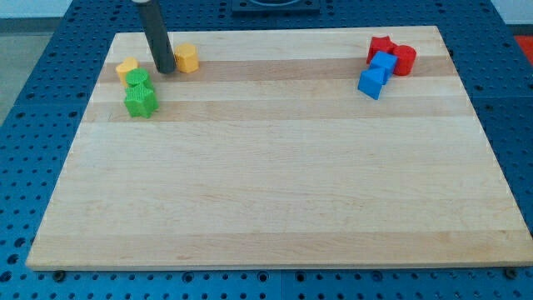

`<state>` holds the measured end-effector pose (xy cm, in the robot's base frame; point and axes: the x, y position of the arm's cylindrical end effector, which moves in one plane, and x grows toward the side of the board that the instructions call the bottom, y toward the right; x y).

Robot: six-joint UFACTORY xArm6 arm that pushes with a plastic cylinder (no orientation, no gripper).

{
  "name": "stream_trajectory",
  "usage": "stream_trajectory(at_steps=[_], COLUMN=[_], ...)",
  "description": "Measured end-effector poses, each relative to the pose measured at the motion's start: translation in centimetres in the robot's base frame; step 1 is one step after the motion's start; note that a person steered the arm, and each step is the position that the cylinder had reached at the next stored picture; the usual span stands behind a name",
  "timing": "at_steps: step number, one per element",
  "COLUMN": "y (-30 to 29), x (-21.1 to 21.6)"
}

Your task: Place the yellow heart in between the green blocks

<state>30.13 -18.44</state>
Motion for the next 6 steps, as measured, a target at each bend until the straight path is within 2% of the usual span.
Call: stream_trajectory(at_steps=[2,3,5,6], y=[0.0,-0.4,-5.4,-10.1], x=[-0.2,-2.7,-6.2,-6.3])
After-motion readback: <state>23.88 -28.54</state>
